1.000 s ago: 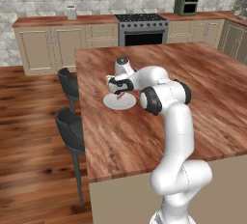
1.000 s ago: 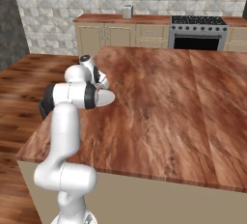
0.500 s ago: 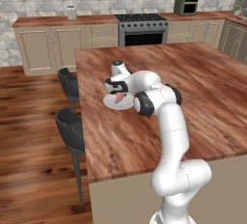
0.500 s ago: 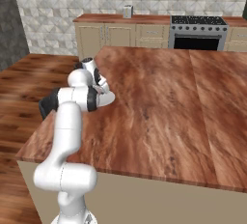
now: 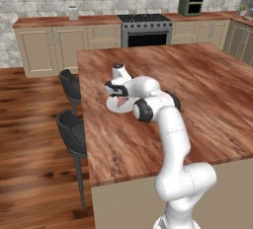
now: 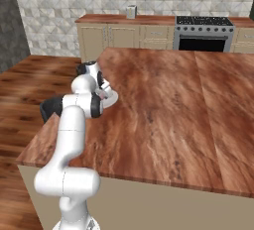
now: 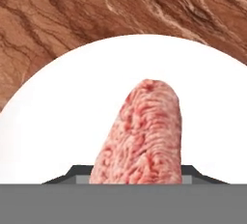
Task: Take the steak from the fridge and place it on the digital scale on the counter by the fridge. Wait a few seconds for a reading, then move it to the plate on the dining counter.
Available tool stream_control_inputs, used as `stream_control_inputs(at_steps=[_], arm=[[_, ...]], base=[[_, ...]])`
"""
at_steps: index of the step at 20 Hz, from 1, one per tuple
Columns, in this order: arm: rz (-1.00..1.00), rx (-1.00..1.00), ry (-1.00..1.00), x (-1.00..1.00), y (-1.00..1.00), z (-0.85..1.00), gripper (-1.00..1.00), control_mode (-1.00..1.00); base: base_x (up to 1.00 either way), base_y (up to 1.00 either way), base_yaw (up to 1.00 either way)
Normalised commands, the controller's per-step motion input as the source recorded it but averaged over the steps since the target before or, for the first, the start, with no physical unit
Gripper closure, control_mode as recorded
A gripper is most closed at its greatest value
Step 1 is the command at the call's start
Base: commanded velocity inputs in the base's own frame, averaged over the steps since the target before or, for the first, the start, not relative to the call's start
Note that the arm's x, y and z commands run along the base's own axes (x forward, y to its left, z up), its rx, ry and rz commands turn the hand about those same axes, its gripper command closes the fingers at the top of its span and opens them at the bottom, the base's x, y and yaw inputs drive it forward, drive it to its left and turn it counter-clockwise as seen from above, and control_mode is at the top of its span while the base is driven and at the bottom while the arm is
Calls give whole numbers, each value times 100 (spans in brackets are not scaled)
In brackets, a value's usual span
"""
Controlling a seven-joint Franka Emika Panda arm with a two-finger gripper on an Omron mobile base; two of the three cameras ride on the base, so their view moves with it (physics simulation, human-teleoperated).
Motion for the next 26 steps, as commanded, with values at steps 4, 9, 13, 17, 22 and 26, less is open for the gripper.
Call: stream_control_inputs(at_steps=[4, 9, 13, 17, 22, 26], arm=[[-2, 2, 0, 20, 0, -5, -100, -100], [-3, 3, 0, 1, -1, 0, -100, -100], [-5, 1, -2, -1, -12, 12, -100, -100], [-8, 0, -7, -34, -16, 42, -100, -100], [-10, 2, -13, -98, -28, 75, -100, -100], [-9, 7, -1, -100, -33, 46, -100, -100]], base=[[0, 0, 0], [0, 0, 0], [0, 0, 0], [0, 0, 0], [0, 0, 0], [0, 0, 0]])
